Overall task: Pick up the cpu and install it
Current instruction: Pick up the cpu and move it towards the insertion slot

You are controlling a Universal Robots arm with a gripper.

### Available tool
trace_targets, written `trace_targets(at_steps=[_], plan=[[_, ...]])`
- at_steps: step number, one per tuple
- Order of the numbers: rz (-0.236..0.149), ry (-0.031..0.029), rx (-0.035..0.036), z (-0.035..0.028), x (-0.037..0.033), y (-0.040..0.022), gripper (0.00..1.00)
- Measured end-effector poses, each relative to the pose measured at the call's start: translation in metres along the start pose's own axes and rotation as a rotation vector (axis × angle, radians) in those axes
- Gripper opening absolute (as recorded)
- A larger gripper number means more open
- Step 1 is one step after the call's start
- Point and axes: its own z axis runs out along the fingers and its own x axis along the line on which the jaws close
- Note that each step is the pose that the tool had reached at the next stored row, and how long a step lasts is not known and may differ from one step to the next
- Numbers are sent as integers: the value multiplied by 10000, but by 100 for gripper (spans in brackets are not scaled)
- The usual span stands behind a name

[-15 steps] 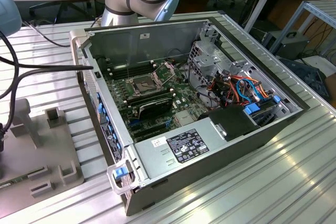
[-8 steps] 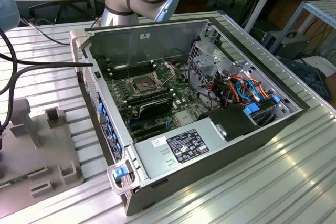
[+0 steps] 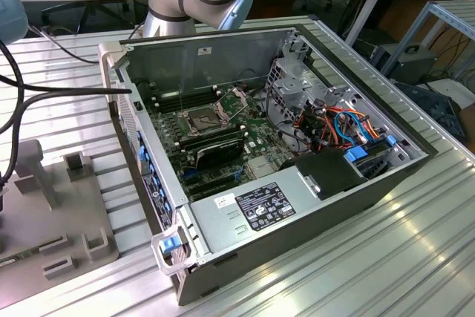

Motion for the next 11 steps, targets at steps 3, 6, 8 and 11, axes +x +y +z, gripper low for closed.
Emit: trace_targets(at_steps=[3, 6, 8, 11], plan=[[0, -2, -1, -41, 1, 1, 55], [0, -3, -2, -73, 1, 1, 55], [0, -3, -2, -97, 2, 2, 55], [0, -2, -1, -164, 4, 3, 55]])
